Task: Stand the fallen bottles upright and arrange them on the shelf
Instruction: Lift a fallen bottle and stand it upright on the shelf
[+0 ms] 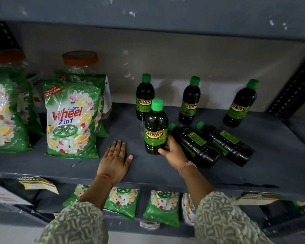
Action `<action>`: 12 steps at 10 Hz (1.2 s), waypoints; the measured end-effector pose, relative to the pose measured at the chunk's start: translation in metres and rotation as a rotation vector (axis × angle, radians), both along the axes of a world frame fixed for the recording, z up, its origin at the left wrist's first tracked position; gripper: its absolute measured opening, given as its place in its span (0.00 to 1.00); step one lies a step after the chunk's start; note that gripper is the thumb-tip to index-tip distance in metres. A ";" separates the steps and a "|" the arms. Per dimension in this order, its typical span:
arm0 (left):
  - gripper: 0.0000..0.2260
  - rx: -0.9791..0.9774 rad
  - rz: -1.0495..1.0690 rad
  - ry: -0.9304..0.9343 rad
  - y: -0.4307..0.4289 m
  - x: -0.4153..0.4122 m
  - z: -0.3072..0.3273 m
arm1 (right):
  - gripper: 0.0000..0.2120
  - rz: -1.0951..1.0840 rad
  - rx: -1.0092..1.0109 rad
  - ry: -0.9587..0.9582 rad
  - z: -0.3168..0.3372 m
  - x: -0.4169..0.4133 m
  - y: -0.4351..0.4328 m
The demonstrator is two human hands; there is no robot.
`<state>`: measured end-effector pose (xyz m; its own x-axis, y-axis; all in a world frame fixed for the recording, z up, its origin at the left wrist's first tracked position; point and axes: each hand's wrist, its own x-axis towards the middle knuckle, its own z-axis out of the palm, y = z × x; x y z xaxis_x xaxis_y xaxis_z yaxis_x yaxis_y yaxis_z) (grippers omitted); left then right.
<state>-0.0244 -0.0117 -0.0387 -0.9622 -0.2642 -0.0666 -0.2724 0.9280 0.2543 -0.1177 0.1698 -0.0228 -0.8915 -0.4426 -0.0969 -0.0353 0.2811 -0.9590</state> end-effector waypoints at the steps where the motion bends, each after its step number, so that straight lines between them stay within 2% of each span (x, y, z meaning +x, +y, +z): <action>1: 0.27 0.002 0.001 0.005 0.000 0.000 0.000 | 0.29 0.023 -0.006 0.005 -0.001 0.001 0.001; 3: 0.27 0.002 0.004 0.013 0.000 0.000 0.001 | 0.43 -0.061 0.007 0.092 -0.011 0.005 -0.003; 4: 0.27 0.005 0.004 0.011 0.000 0.000 0.000 | 0.38 -0.154 0.073 0.176 -0.008 0.012 -0.009; 7: 0.28 -0.010 -0.011 0.008 0.000 0.001 0.001 | 0.29 -0.112 0.150 0.245 -0.002 0.062 0.015; 9: 0.28 -0.009 -0.015 -0.005 0.000 0.001 0.001 | 0.30 -0.072 0.156 0.237 -0.003 0.083 0.025; 10: 0.27 -0.010 -0.019 -0.012 -0.001 0.001 0.001 | 0.34 -0.040 0.156 0.206 -0.001 0.083 0.026; 11: 0.26 0.004 -0.029 -0.029 0.000 0.000 0.003 | 0.39 -0.085 0.035 0.167 0.005 0.094 0.036; 12: 0.25 0.015 -0.059 -0.020 0.010 -0.004 0.003 | 0.29 -0.285 0.094 0.430 0.035 0.083 0.057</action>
